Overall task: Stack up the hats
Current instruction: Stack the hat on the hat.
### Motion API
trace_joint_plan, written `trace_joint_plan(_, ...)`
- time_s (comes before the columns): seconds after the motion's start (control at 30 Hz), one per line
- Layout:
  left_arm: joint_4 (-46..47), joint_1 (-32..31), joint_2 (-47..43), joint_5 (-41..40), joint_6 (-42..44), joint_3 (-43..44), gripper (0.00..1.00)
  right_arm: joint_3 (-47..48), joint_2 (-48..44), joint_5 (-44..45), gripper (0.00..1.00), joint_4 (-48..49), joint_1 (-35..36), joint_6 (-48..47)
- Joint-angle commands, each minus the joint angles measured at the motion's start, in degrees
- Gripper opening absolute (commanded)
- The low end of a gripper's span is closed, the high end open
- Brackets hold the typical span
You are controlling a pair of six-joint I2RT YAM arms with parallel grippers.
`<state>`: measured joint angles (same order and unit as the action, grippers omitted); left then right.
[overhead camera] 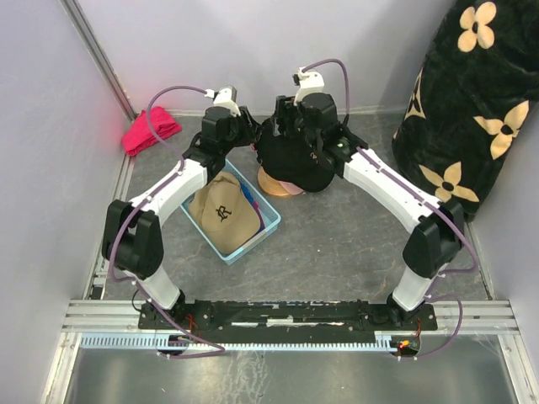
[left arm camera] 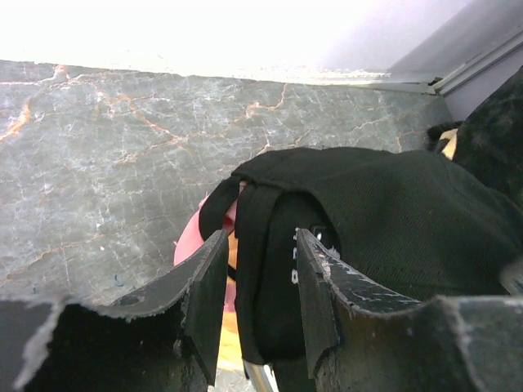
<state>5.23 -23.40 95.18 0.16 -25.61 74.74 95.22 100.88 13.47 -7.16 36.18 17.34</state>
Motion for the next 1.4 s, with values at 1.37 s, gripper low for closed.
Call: trace_joint_plan(1.37,-7.0,1.2,13.1,-3.7,1.3,12.6,0.42,-35.4,-14.3,-7.4,0.74,19.4,-13.9,19.8)
